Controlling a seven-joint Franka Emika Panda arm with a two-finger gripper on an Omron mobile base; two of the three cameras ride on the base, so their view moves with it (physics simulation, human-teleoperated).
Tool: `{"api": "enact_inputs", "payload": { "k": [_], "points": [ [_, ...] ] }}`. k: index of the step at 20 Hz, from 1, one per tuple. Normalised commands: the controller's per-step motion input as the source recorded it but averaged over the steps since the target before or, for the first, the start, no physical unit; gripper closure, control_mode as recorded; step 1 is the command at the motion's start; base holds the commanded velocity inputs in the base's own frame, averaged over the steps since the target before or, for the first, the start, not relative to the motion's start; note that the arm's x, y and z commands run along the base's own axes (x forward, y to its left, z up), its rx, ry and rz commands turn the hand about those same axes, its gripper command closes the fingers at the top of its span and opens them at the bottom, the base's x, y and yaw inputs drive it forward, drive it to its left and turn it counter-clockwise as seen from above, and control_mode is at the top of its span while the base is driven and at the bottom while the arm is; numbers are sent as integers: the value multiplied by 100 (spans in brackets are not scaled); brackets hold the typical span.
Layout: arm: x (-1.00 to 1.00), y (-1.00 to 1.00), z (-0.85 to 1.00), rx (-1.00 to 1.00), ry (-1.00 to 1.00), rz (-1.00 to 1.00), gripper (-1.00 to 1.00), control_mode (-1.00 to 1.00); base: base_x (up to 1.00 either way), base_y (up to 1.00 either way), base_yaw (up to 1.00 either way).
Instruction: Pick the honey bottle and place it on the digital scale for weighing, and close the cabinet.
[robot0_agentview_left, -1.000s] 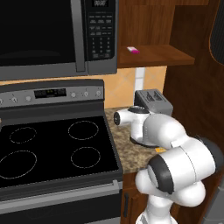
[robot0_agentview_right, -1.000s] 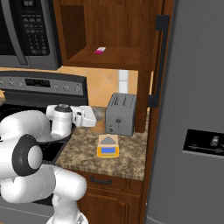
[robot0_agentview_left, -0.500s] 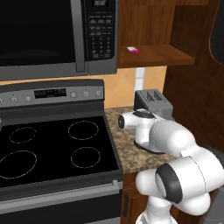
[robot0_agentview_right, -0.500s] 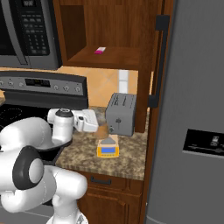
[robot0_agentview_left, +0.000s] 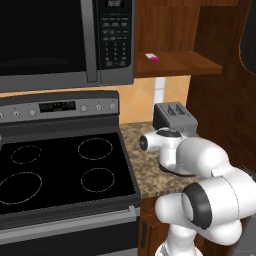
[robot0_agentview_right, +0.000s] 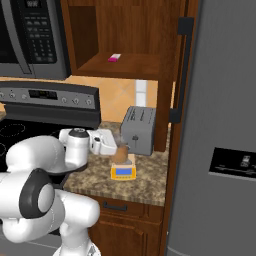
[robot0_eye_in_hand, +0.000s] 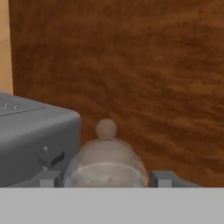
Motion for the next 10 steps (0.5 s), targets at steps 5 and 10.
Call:
{"api": "enact_inputs", "payload": {
  "k": [5, 10],
  "points": [
    [13, -5, -30, 0, 0, 1, 100, -100, 0, 0, 0],
    [7, -3, -30, 0, 0, 2, 100, -100, 0, 0, 0]
  ]
}}
